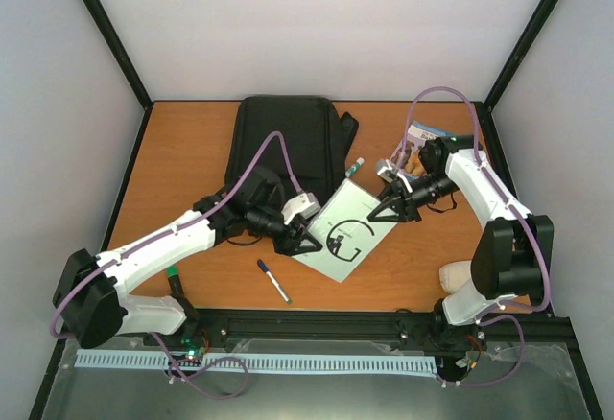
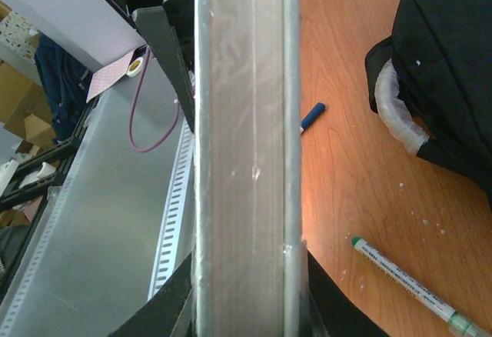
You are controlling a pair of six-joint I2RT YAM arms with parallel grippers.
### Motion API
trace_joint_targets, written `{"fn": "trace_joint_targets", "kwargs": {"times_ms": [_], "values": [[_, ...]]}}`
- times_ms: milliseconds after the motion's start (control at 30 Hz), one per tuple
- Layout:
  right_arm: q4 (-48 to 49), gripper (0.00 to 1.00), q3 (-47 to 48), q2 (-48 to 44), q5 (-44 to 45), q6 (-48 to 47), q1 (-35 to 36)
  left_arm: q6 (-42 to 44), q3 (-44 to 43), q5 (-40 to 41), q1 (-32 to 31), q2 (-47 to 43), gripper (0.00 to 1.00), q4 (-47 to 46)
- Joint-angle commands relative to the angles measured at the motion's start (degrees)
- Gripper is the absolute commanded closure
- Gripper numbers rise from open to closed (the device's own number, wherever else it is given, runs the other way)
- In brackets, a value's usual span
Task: Pack the student bag
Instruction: Pick up the book from the center of the board.
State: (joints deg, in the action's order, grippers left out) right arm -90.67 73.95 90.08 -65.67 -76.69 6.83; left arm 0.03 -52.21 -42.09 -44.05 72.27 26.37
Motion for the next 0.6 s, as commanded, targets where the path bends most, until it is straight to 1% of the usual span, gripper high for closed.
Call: {"fn": "trace_joint_targets", "kwargs": {"times_ms": [0, 167, 233, 267, 333, 367, 400, 433, 467, 500, 533, 567], "values": [[4.5, 0.97, 4.5, 0.6, -10.6, 1.4, -0.9, -0.6, 0.3, -5.9, -0.8, -1.4, 0.57, 2.5], [4.5, 0.97, 5.8, 0.8, -11.2, 2.1, -1.3, -1.5, 0.6, -6.3, -0.8, -2.5, 0.62, 3.1], [4.5, 0.97, 6.1, 1.0, -12.0, 2.2, -1.5, -2.1, 0.7, -5.9, -0.8, -3.3, 0.7, 3.4], [4.5, 0.95, 6.2, 1.2, -12.4, 2.1, -1.6, -2.5, 0.8, -5.7, -0.8, -3.8, 0.74, 3.4], [4.5, 0.86, 6.4, 2.0, -13.1, 2.3, -1.6, -3.7, 0.7, -5.2, -0.8, -5.0, 0.83, 3.2], [4.5, 0.79, 6.6, 2.4, -13.3, 2.4, -1.6, -4.6, 0.6, -4.7, -0.8, -5.8, 0.87, 3.0], [4.5, 0.66, 6.8, 3.0, -13.3, 2.6, -1.6, -5.6, 0.4, -3.8, -0.8, -6.6, 0.92, 2.9], [4.5, 0.57, 7.3, 3.5, -13.0, 2.9, -1.6, -6.6, 0.2, -2.5, -0.8, -7.5, 0.96, 3.0], [4.6, 0.49, 7.8, 4.1, -12.8, 3.2, -1.6, -7.8, -0.2, -1.0, -0.8, -8.6, 0.99, 3.3], [4.5, 0.43, 8.2, 4.6, -12.5, 3.6, -1.6, -9.0, -0.7, 0.9, -0.7, -9.6, 0.99, 3.9], [4.5, 0.39, 8.6, 5.0, -12.2, 3.8, -1.6, -10.6, -1.3, 2.4, -0.6, -10.7, 0.99, 4.6], [4.5, 0.36, 9.0, 5.3, -11.9, 4.0, -1.6, -11.9, -1.7, 3.6, -0.4, -11.5, 0.99, 5.2]]}}
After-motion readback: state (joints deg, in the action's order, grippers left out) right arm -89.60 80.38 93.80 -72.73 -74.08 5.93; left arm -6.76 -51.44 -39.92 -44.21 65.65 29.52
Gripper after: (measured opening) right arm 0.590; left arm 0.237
